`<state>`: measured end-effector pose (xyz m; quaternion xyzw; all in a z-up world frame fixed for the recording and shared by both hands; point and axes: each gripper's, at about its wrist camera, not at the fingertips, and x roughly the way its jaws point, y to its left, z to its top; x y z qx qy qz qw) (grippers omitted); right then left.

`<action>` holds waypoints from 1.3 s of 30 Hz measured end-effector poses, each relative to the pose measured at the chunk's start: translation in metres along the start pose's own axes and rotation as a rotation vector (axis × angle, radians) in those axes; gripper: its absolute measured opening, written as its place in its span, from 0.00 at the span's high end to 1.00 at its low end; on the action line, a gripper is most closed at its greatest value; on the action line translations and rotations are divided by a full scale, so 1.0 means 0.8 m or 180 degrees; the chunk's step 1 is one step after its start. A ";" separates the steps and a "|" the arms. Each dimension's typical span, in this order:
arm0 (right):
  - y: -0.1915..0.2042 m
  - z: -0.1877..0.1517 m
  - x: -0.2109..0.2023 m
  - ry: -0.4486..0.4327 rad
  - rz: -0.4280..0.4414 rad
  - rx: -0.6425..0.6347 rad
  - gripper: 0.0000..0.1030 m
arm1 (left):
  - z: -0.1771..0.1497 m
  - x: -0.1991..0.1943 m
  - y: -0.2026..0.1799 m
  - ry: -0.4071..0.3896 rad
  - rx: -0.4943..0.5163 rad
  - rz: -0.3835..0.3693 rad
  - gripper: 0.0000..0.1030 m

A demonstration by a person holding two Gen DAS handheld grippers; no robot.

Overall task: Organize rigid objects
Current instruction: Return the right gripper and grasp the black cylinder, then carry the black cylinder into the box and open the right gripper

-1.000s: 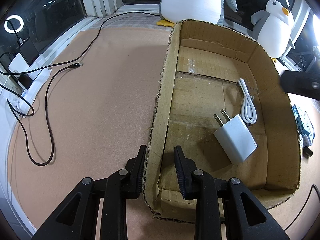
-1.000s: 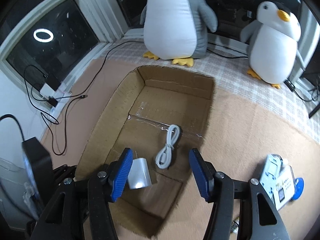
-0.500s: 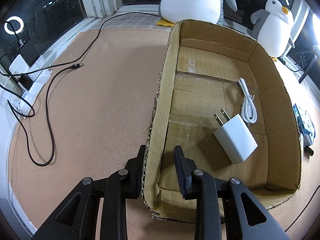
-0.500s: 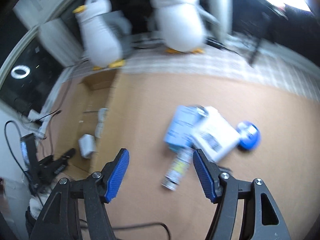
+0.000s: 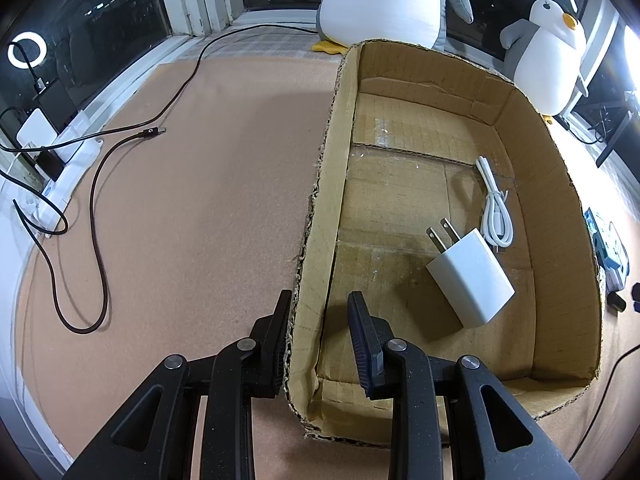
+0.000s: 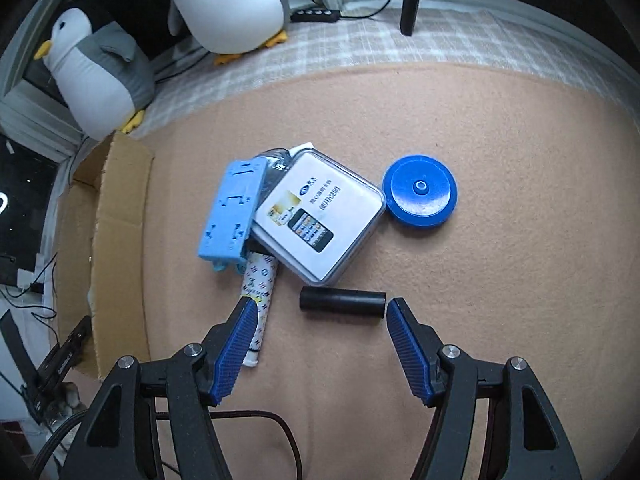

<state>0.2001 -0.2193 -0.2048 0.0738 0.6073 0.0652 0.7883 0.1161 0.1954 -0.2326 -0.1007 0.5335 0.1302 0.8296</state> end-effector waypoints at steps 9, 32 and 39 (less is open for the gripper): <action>-0.001 0.004 0.019 0.0088 -0.0149 -0.0017 0.39 | -0.001 0.000 0.000 -0.0005 -0.0017 -0.0019 0.72; 0.015 0.021 0.052 0.0157 -0.0438 -0.0022 0.41 | -0.002 0.001 0.000 -0.0012 -0.0038 -0.0053 0.72; 0.013 0.024 0.053 0.0148 -0.0399 -0.0003 0.53 | -0.002 0.001 0.000 -0.0012 -0.0037 -0.0051 0.72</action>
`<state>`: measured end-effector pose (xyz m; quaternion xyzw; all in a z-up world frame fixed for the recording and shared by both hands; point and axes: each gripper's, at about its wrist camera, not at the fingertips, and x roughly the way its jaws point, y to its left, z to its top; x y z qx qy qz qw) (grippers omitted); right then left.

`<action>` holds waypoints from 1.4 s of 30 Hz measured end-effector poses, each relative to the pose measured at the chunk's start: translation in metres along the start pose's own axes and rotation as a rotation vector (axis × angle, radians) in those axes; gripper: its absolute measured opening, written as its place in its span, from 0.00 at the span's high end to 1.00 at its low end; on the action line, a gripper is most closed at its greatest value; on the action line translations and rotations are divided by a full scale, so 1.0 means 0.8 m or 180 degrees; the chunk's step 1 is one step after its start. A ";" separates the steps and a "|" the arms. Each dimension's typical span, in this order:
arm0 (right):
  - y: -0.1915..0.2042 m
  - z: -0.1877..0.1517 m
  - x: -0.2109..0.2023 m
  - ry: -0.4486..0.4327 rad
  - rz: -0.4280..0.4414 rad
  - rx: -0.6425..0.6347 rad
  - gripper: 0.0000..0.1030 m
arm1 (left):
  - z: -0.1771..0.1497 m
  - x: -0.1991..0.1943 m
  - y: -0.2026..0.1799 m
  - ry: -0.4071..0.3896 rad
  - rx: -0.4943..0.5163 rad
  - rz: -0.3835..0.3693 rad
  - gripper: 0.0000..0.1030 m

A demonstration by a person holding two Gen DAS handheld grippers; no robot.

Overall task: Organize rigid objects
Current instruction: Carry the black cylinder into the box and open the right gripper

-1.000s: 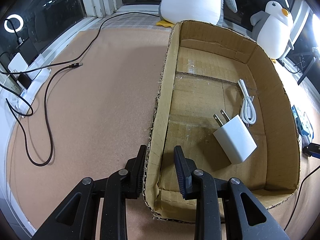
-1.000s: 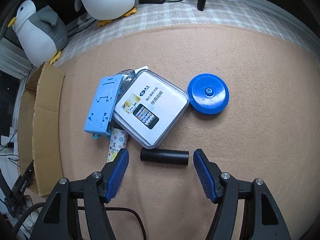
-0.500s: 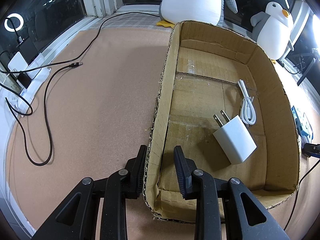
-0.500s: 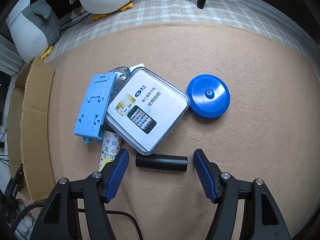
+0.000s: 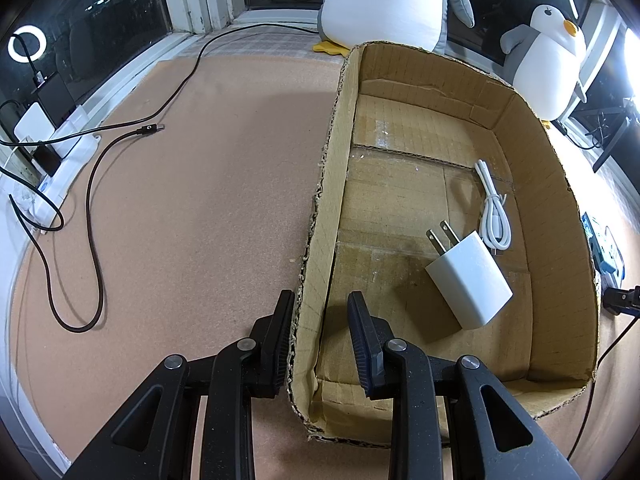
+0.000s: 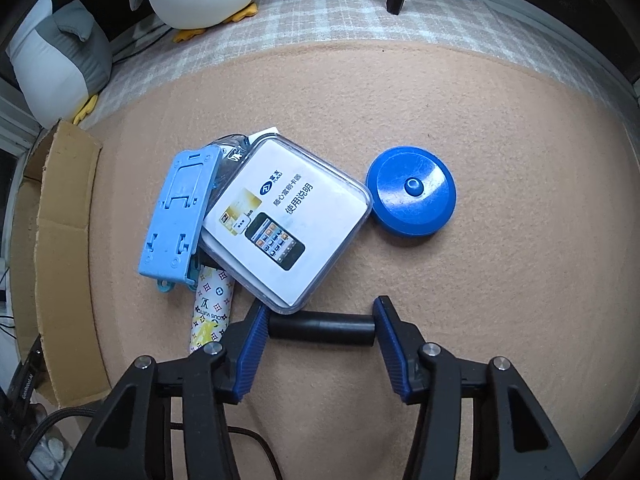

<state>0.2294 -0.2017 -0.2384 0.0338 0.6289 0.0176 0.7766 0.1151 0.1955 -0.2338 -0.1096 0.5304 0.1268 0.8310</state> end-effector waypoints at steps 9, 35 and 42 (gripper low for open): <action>-0.005 -0.019 -0.027 -0.0064 0.0112 -0.0026 0.53 | 0.000 0.000 0.000 0.0000 -0.0001 -0.0001 0.72; 0.246 -0.082 -0.129 -0.0655 0.0812 -0.1808 0.53 | 0.000 0.000 -0.001 0.0001 -0.0005 -0.0005 0.72; 0.285 -0.094 -0.102 -0.0582 0.0756 -0.2124 0.53 | 0.002 0.001 -0.001 0.0005 -0.0016 -0.0016 0.72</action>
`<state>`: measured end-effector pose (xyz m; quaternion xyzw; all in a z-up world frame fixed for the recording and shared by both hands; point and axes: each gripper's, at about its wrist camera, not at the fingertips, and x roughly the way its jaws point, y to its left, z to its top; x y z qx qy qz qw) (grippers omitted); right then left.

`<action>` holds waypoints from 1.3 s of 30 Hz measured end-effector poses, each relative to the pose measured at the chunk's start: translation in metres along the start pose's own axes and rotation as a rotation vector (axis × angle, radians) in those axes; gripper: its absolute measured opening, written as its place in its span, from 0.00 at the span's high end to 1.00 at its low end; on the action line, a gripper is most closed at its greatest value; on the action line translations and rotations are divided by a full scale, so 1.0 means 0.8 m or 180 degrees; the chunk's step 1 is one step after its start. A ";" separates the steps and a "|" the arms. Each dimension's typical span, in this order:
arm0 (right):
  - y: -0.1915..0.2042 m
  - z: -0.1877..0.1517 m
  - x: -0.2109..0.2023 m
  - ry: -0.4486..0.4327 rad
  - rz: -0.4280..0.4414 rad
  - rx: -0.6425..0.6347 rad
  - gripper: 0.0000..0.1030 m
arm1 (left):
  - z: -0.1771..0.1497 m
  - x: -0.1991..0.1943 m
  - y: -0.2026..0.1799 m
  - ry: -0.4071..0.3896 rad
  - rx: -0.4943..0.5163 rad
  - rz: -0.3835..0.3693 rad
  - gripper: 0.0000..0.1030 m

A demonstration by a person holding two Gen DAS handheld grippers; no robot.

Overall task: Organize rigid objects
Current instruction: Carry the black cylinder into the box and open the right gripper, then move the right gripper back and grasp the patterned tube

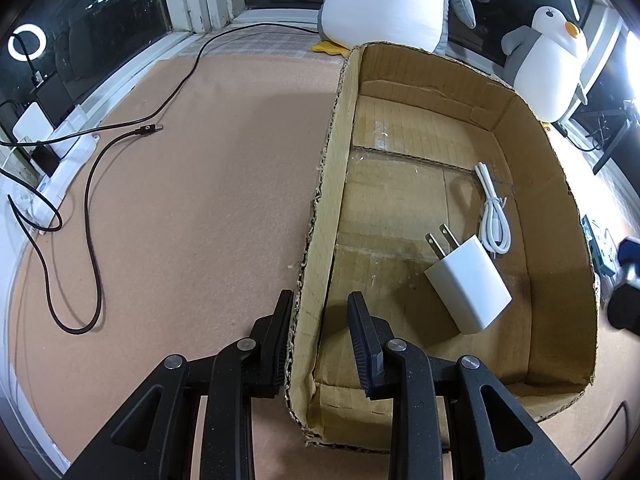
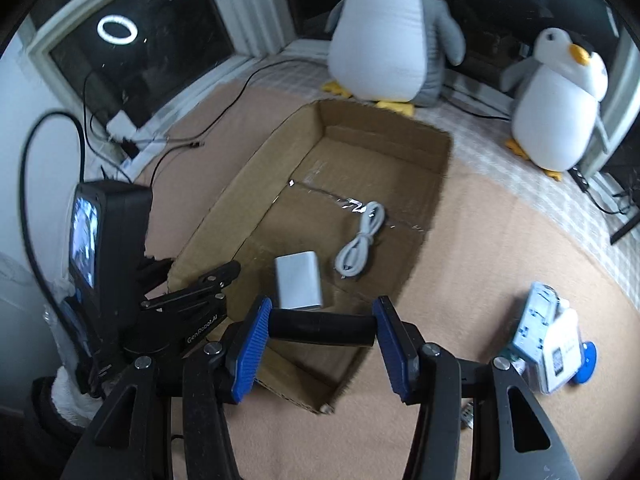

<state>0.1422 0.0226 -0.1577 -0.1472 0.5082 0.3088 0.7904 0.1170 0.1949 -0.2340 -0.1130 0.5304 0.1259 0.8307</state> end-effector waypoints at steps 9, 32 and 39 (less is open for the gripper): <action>0.018 -0.004 0.024 0.0058 -0.0044 -0.0192 0.53 | 0.001 0.000 0.001 0.0001 0.0002 0.0001 0.72; -0.017 -0.019 -0.037 -0.0254 0.0031 0.0039 0.40 | 0.001 0.001 0.000 -0.0002 0.0012 0.0028 0.72; -0.112 -0.060 -0.081 -0.0414 -0.0152 0.0575 0.40 | 0.002 0.001 -0.004 0.0000 0.0030 0.0064 0.72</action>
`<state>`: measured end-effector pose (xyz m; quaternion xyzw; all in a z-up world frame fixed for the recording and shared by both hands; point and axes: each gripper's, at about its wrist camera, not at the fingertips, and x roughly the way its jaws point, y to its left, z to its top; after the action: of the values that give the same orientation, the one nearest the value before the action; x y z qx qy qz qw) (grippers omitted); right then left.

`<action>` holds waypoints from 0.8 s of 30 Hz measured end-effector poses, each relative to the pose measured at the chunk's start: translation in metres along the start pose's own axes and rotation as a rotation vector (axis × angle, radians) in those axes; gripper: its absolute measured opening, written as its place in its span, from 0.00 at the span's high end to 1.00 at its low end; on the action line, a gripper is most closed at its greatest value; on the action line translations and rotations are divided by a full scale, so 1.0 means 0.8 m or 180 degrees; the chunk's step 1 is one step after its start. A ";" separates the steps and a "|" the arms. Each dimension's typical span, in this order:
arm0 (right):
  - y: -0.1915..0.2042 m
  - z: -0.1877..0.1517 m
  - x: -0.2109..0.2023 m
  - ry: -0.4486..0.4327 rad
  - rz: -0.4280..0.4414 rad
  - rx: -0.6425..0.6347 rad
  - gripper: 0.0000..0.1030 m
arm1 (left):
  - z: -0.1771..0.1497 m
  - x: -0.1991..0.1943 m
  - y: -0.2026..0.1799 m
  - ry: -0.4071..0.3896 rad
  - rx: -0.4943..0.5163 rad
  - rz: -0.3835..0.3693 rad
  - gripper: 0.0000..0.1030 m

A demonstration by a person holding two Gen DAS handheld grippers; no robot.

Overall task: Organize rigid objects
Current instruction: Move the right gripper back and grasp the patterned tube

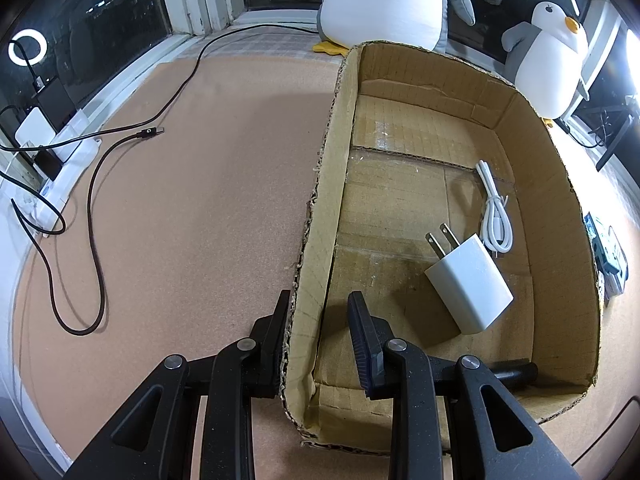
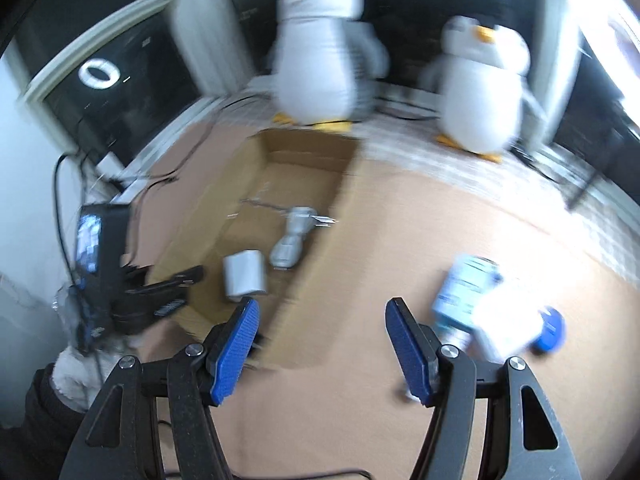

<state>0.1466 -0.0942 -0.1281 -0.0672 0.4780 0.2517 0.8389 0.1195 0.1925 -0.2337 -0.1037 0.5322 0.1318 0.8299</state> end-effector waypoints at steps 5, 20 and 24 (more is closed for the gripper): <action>-0.090 -0.021 -0.008 0.0065 -0.0115 0.0586 0.40 | 0.000 0.000 -0.002 0.0002 0.0013 0.0031 0.72; -0.150 -0.050 0.057 0.0551 0.0013 0.1371 0.40 | 0.001 -0.001 -0.006 0.0006 0.0036 0.0074 0.72; -0.136 -0.042 0.077 0.0667 -0.0086 0.1372 0.40 | 0.001 -0.001 -0.005 0.0005 0.0033 0.0068 0.72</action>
<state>0.1996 -0.1779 -0.2117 0.0814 0.6041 0.1242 0.7829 0.1212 0.1885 -0.2327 -0.0939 0.5346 0.1378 0.8285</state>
